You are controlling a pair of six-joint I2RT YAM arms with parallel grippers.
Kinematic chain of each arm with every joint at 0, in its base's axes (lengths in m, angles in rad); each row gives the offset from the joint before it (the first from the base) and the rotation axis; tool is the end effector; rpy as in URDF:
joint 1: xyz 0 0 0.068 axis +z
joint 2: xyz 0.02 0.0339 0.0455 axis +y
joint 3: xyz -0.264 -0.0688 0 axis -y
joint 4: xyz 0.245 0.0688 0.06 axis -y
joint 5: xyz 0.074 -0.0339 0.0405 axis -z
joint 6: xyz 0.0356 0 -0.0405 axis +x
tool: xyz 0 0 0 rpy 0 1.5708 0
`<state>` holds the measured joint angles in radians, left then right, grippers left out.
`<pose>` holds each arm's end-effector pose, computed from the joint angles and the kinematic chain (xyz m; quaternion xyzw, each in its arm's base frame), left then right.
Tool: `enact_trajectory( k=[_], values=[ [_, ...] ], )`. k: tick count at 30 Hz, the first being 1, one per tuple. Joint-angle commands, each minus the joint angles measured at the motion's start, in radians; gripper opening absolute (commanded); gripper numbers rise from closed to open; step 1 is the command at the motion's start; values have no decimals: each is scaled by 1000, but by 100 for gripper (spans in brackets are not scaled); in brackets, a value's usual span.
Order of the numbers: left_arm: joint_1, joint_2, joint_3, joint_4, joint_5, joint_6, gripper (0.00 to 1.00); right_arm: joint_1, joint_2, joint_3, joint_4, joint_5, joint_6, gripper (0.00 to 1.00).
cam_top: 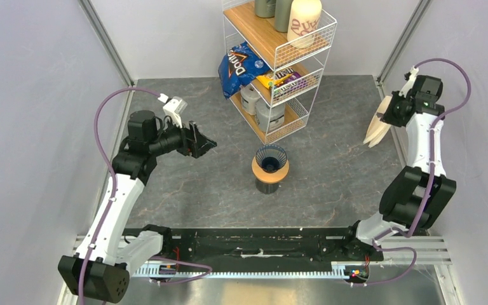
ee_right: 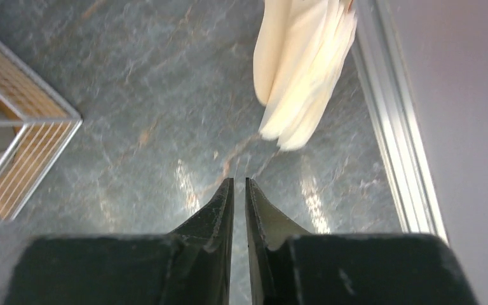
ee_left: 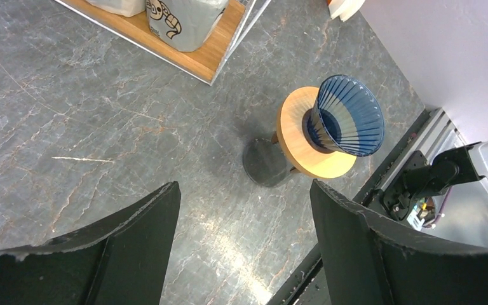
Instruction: Place the coffee filter in the dripper
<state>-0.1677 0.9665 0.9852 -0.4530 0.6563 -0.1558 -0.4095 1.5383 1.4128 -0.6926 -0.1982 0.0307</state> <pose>0.2000 -0.0559 0.3523 0.1782 0.7968 -0.3501 0.4590 0.3114 -0.1275 0.3267 0.1666 0.9111 0.0215 0.3765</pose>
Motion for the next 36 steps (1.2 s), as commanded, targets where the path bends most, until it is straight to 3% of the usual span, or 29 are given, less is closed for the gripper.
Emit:
enact_trajectory(
  k=[1,5,9,20,36],
  values=[
    [4,18,0,103,-5,-81,82,32,71,122,98,138,30,17],
    [4,51,4,127,-11,-115,82,50,149,179,109,215,29,15],
    [4,79,8,154,-21,-147,82,52,205,202,118,265,39,21],
    [4,140,24,204,-45,-183,82,58,331,274,127,294,45,22],
    [4,175,41,226,-43,-188,82,72,381,276,145,341,20,27]
  ],
)
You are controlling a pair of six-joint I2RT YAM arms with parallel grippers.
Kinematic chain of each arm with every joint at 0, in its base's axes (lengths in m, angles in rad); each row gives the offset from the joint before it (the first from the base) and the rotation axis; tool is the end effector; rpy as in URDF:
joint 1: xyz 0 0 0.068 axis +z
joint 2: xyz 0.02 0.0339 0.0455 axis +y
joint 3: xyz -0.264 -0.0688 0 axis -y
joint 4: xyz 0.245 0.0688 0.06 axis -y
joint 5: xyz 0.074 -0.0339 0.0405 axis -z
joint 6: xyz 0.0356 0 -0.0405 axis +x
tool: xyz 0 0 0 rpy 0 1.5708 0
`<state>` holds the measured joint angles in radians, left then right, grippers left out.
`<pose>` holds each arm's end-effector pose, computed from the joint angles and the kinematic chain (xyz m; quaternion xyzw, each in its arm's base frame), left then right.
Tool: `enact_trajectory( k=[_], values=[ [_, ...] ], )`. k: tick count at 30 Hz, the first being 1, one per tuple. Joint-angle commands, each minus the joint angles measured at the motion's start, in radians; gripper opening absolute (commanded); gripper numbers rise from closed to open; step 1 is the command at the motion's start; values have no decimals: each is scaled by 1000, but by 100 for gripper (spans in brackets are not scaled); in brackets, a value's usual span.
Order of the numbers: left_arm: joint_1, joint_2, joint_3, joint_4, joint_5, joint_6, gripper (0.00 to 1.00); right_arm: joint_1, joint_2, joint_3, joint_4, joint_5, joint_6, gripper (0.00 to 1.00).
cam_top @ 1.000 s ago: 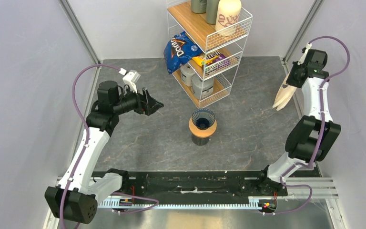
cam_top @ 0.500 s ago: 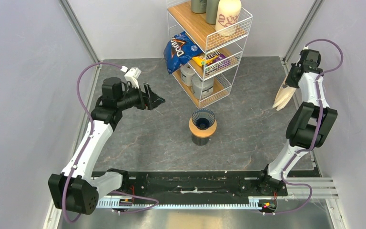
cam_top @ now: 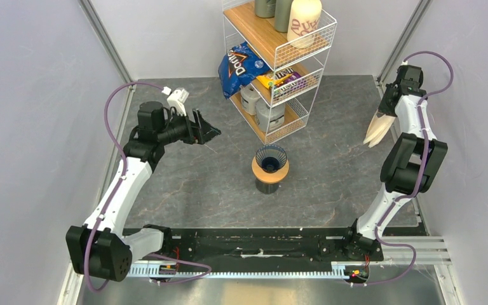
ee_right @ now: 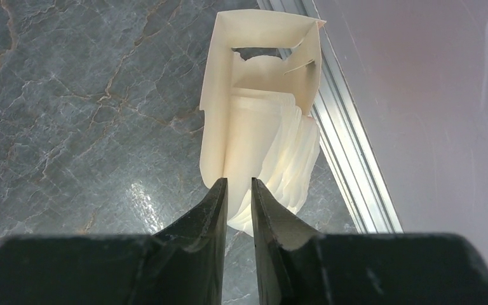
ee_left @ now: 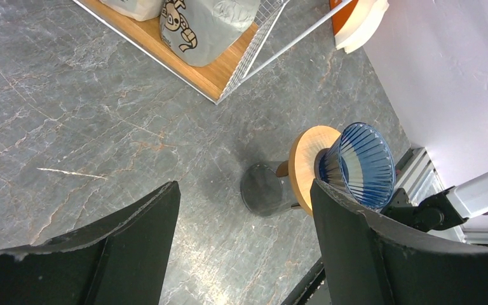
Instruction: Place the coffee filter in the dripper
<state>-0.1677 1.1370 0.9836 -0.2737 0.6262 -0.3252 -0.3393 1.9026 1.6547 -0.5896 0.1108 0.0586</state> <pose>0.2469 -0.0630 0.3323 0.1032 0.8107 -0.3768 0.4361 0.4055 -0.1473 0.2799 0.2037 0.9098 -0.1013 0.3472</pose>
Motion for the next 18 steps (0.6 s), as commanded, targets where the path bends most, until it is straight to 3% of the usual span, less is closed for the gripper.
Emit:
enact_trajectory(
  k=[1,18],
  values=[
    [4,7,43,48,-13,-20,82,2,20,35,42,34,-8,28],
    [4,28,52,59,-9,-25,82,3,70,55,50,53,-20,30]
  ],
)
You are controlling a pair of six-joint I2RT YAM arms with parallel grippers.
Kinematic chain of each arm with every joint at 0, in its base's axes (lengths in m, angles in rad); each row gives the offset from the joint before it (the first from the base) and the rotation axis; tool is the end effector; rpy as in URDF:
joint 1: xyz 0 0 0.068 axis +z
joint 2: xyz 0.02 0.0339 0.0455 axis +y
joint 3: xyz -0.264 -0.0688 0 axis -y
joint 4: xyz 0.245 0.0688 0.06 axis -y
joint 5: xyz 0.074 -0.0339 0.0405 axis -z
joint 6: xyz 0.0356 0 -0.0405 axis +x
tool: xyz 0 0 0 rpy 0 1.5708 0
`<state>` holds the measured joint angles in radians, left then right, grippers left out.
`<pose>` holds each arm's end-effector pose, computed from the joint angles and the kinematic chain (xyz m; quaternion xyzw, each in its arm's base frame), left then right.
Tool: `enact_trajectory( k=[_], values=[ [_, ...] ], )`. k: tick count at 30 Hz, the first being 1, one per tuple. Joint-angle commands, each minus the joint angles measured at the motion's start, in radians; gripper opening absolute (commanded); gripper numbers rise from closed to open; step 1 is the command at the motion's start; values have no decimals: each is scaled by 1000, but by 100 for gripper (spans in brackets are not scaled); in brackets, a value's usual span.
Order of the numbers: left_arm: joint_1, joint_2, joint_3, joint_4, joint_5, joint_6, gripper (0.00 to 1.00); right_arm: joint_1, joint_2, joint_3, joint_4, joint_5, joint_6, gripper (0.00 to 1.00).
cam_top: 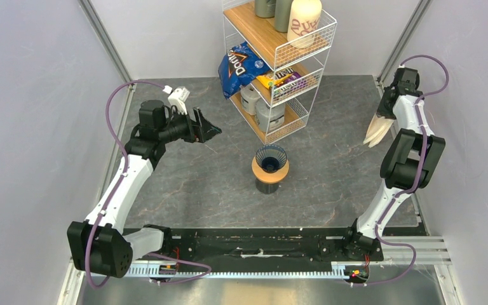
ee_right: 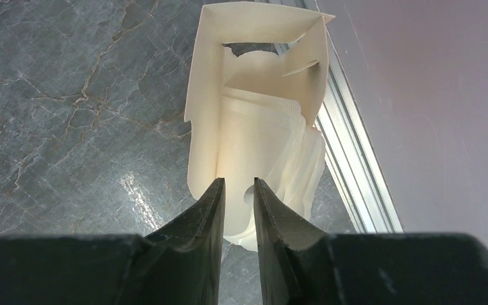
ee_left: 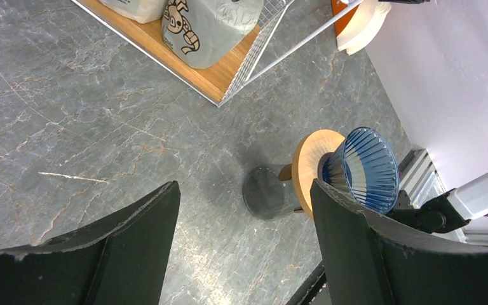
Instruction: Place the coffee filter in the dripper
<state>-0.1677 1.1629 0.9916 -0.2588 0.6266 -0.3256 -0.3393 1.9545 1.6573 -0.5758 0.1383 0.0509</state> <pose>0.2533 -0.0640 0.3303 0.1027 0.8114 -0.3770 0.4348 0.4141 -0.1514 0.2602 0.2049 0.9151 -0.1133 0.3282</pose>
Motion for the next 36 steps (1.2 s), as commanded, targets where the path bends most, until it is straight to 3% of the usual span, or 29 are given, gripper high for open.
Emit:
enact_trajectory(
  k=[1,18,29,36],
  values=[
    [5,3,44,45,-11,-24,83,3,21,53,36,30,-11,30],
    [5,17,56,56,-11,-27,82,3,-24,41,16,65,-22,36],
    [7,13,53,62,-13,-36,82,11,-43,33,3,92,-26,30],
    [7,12,55,66,-10,-44,82,16,-57,26,-11,116,-37,32]
  ],
)
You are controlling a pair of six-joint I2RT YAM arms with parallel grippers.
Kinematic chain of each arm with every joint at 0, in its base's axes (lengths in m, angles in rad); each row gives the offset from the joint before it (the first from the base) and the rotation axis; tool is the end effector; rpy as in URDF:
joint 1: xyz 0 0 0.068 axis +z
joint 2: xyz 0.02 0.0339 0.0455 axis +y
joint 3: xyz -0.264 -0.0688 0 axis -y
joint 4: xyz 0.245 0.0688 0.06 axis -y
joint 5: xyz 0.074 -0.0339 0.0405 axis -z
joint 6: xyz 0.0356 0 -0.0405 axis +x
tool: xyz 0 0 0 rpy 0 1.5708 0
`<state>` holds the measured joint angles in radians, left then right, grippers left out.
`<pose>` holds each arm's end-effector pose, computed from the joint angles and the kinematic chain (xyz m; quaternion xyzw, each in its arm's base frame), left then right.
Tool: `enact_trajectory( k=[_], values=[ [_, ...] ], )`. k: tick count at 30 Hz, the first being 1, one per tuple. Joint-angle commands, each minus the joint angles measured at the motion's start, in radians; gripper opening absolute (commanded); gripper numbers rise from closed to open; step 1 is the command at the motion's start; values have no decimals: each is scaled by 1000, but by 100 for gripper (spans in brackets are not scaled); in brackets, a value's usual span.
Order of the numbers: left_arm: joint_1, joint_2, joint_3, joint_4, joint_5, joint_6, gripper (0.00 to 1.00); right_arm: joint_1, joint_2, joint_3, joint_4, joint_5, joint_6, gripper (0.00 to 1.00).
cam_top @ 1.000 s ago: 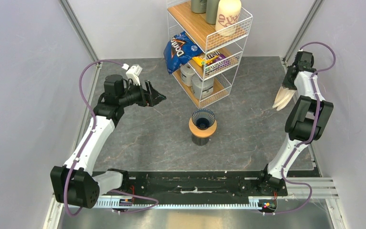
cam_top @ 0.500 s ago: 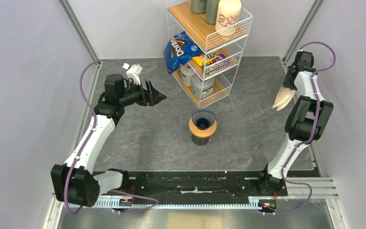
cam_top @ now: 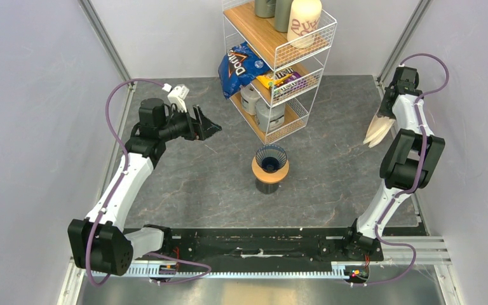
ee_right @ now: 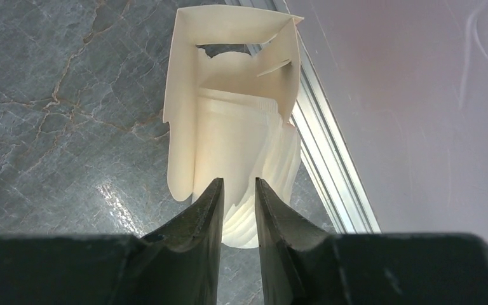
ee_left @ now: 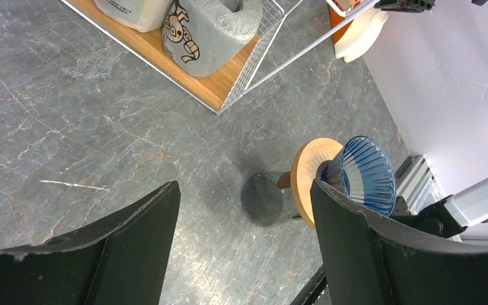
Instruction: Place the coffee filter in the dripper
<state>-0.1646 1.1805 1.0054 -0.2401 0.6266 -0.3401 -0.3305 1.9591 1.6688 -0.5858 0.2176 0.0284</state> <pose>0.2584 -0.0641 0.3326 0.0978 0.8086 -0.3797 0.4387 0.4151 -0.1505 0.2617 0.2032 0.9131 -0.1519 0.3192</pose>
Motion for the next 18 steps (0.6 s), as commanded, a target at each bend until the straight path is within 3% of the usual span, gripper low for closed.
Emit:
enact_trajectory(
  k=[1,18],
  values=[
    [3,-5,41,47,-9,-31,82,6,-63,12,-2,36,-15,32],
    [10,-23,32,36,-10,-36,82,13,-24,12,15,28,-19,29]
  ],
)
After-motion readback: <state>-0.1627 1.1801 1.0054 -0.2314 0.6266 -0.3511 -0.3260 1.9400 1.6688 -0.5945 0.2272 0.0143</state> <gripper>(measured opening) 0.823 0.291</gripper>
